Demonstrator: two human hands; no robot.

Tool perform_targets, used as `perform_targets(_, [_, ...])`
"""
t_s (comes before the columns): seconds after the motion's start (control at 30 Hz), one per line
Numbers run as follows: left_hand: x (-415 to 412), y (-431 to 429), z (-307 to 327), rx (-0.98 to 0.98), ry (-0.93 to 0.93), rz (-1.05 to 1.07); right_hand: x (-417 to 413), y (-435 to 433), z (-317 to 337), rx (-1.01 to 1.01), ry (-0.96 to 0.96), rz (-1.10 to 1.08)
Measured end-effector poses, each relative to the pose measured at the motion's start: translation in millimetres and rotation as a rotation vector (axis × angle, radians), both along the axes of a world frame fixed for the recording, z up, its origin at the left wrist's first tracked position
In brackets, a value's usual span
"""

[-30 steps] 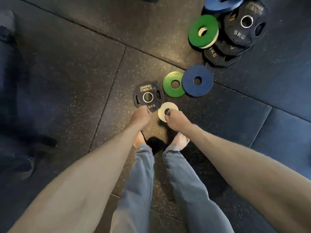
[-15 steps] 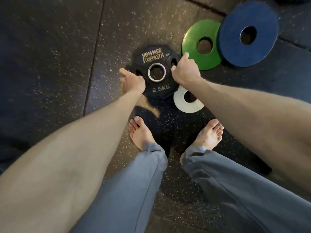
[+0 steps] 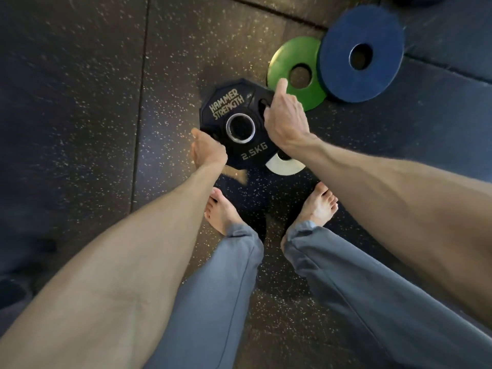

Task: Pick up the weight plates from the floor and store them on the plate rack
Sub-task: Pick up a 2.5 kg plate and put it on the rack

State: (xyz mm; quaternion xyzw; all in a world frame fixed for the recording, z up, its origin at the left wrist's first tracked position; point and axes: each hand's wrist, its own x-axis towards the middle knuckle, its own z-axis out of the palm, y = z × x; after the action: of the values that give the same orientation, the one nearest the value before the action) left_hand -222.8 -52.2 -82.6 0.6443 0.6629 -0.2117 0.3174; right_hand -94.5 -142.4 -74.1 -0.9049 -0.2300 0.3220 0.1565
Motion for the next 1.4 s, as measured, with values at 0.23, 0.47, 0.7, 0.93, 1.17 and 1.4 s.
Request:
perform_targets(0.23, [55.4, -13.4, 128.8, -0.088, -0.060, -0.105, 18.9, -64.4, 129.9, -0.032, 0.083, -0.338])
perform_targets(0.47, [116.7, -53.4, 291.3, -0.074, -0.043, -0.506, 39.7, -136.0, 279.9, 0.007, 0.199, -0.755])
perform_targets(0.7, [154.5, -121.4, 467.4, -0.096, -0.301, -0.506, 43.2, -220.2, 458.1, 0.150, 0.150, -1.112])
perform_targets(0.93, [180.5, -188.0, 598.1, -0.213, -0.581, -0.546, 34.0, -296.8, 607.4, 0.242, 0.051, -1.314])
perform_targets(1.17, [195.4, -241.5, 704.9, -0.391, -0.837, -0.800, -12.4, -352.8, 738.8, 0.356, -0.211, -1.514])
perform_targets(1.4, [175.3, -317.8, 824.8, -0.547, -1.097, -1.052, -85.0, -399.2, 844.0, 0.494, -0.510, -1.723])
